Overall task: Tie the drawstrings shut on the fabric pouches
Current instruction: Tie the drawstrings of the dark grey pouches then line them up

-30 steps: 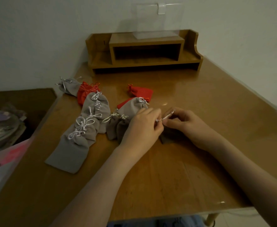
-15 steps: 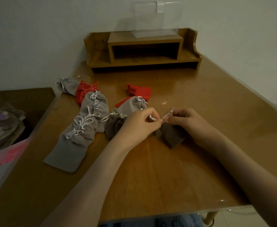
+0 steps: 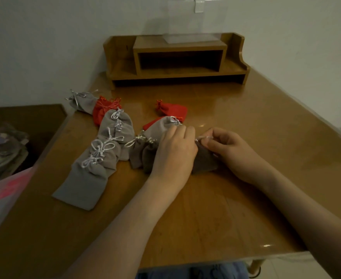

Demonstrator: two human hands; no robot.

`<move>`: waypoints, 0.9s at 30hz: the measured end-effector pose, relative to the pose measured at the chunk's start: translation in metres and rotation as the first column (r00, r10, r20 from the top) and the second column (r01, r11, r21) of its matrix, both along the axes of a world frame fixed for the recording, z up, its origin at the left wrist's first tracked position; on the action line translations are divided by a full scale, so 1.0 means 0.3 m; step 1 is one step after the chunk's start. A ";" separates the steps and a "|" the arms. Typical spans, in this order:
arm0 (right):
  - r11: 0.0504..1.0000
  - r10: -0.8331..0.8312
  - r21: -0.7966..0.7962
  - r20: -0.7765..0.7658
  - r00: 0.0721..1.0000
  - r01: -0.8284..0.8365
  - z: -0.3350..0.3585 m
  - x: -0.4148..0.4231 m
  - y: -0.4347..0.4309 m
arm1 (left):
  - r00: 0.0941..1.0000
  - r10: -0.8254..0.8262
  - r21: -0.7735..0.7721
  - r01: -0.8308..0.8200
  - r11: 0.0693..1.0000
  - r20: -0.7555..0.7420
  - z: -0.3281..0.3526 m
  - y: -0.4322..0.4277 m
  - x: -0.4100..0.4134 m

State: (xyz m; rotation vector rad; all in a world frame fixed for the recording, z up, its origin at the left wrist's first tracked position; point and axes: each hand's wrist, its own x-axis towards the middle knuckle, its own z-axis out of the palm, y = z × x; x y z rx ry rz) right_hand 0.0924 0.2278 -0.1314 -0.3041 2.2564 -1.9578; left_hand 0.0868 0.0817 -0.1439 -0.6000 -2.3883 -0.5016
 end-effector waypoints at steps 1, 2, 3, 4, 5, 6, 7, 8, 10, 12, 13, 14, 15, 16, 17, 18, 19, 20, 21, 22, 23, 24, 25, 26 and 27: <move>0.995 0.027 -0.100 0.034 0.999 -0.024 0.004 0.003 -0.004 | 0.999 -0.004 -0.003 0.004 1.000 -0.034 0.002 -0.010 -0.004; 0.982 0.052 -0.187 0.065 0.996 -0.039 0.006 0.005 -0.007 | 0.998 -0.021 -0.005 0.020 1.000 -0.065 0.007 -0.017 -0.004; 0.969 0.067 -0.245 0.090 0.994 -0.043 0.007 0.006 -0.008 | 0.995 -0.044 -0.012 0.043 0.999 -0.094 0.009 -0.021 -0.003; 0.964 0.067 -0.264 0.107 0.992 -0.037 0.008 0.001 -0.005 | 0.990 -0.079 -0.027 0.076 0.997 -0.116 0.011 -0.019 -0.002; 0.966 0.066 -0.255 0.123 0.990 -0.033 0.008 -0.002 -0.002 | 0.986 -0.111 -0.045 0.106 0.993 -0.129 0.011 -0.016 0.001; 0.974 0.064 -0.223 0.133 0.989 -0.033 0.006 -0.005 0.002 | 0.982 -0.134 -0.066 0.126 0.990 -0.134 0.011 -0.011 0.005; 0.981 0.067 -0.190 0.137 0.988 -0.040 0.005 -0.007 0.007 | 0.980 -0.147 -0.080 0.137 0.987 -0.137 0.010 -0.009 0.007; 0.986 0.072 -0.161 0.130 0.989 -0.050 0.006 -0.008 0.012 | 0.979 -0.152 -0.084 0.141 0.986 -0.138 0.009 -0.008 0.008; 0.989 0.078 -0.132 0.106 0.991 -0.064 0.008 -0.008 0.016 | 0.979 -0.147 -0.086 0.136 0.987 -0.142 0.009 -0.014 0.008; 0.991 0.077 -0.119 0.088 0.993 -0.066 0.010 -0.006 0.019 | 0.979 -0.144 -0.091 0.132 0.987 -0.146 0.009 -0.017 0.013; 0.992 0.074 -0.108 0.074 0.994 -0.066 0.011 -0.004 0.019 | 0.979 -0.144 -0.093 0.131 0.987 -0.144 0.009 -0.017 0.015; 0.994 0.067 -0.091 0.056 0.996 -0.062 0.010 -0.003 0.019 | 0.980 -0.144 -0.096 0.132 0.987 -0.135 0.008 -0.017 0.016; 0.996 0.056 -0.069 0.040 0.998 -0.053 0.009 -0.003 0.019 | 0.982 -0.143 -0.099 0.131 0.986 -0.124 0.006 -0.017 0.016; 0.998 0.046 -0.046 0.025 0.999 -0.045 0.007 -0.004 0.020 | 0.984 -0.138 -0.103 0.126 0.987 -0.112 0.004 -0.016 0.015; 0.999 0.043 -0.032 0.017 0.999 -0.043 0.006 -0.005 0.021 | 0.986 -0.131 -0.101 0.121 0.987 -0.100 0.002 -0.016 0.015; 0.999 0.047 -0.029 0.016 0.999 -0.046 0.006 -0.005 0.021 | 0.988 -0.125 -0.092 0.117 0.989 -0.088 0.002 -0.015 0.015; 0.998 0.051 -0.036 0.020 0.999 -0.050 0.006 -0.006 0.022 | 0.989 -0.121 -0.081 0.114 0.990 -0.081 0.000 -0.014 0.016; 0.998 0.051 -0.049 0.023 0.998 -0.050 0.006 -0.007 0.022 | 0.990 -0.116 -0.073 0.110 0.991 -0.077 0.000 -0.012 0.018; 0.997 0.048 -0.063 0.026 0.998 -0.047 0.005 -0.007 0.020 | 0.991 -0.112 -0.067 0.107 0.992 -0.077 -0.001 -0.011 0.020; 0.996 0.046 -0.073 0.022 0.999 -0.044 0.006 -0.007 0.020 | 0.991 -0.111 -0.062 0.106 0.992 -0.079 -0.001 -0.010 0.020; 0.996 0.044 -0.076 0.012 0.999 -0.043 0.007 -0.006 0.019 | 0.990 -0.112 -0.056 0.108 0.993 -0.081 -0.001 -0.011 0.019; 0.996 0.041 -0.073 -0.001 0.999 -0.041 0.007 -0.005 0.019 | 0.990 -0.117 -0.046 0.114 0.992 -0.079 -0.001 -0.011 0.016; 0.997 0.036 -0.064 -0.011 0.999 -0.037 0.006 -0.005 0.020 | 0.989 -0.126 -0.030 0.125 0.992 -0.071 -0.002 -0.012 0.014; 0.998 0.031 -0.050 -0.021 0.999 -0.032 0.005 -0.004 0.021 | 0.989 -0.141 -0.007 0.141 0.990 -0.055 -0.002 -0.013 0.012; 0.999 0.027 -0.034 -0.030 0.999 -0.028 0.005 -0.004 0.022 | 0.987 -0.160 0.023 0.161 0.987 -0.031 -0.002 -0.014 0.011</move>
